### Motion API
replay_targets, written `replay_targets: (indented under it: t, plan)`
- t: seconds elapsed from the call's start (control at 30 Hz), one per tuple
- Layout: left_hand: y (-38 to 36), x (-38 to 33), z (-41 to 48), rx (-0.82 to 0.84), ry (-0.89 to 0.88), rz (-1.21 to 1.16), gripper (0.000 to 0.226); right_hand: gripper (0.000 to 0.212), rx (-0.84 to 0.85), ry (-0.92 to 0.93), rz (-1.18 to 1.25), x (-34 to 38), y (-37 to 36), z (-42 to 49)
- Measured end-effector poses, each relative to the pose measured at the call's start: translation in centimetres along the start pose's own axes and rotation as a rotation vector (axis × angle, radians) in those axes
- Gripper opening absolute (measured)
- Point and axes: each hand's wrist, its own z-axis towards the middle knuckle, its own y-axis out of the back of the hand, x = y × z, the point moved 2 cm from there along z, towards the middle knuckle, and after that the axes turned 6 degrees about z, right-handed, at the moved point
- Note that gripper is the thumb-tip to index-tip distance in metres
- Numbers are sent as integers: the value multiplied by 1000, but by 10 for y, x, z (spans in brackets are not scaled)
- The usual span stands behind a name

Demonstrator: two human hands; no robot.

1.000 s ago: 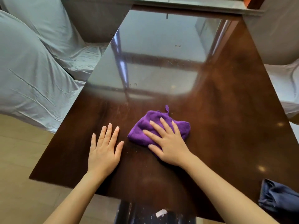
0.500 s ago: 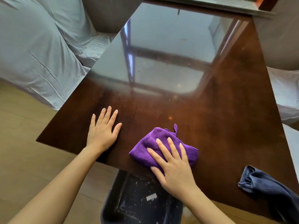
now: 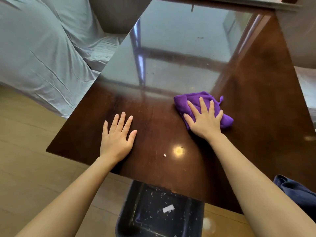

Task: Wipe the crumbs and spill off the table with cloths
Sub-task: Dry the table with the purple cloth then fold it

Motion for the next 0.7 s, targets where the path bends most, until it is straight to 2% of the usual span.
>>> replay_targets:
  t: [0.2,0.47,0.7]
  plan:
    - [-1,1,0,16,-21,-25,58,51,-49,81,31,55,-22,-24]
    - [1,0,2,51,-41,-63,56,53,-18,272,24,93,-40,-122]
    - [3,-1,2,59,-47,-83,57,56,-63,265,-29,103,-64,-209]
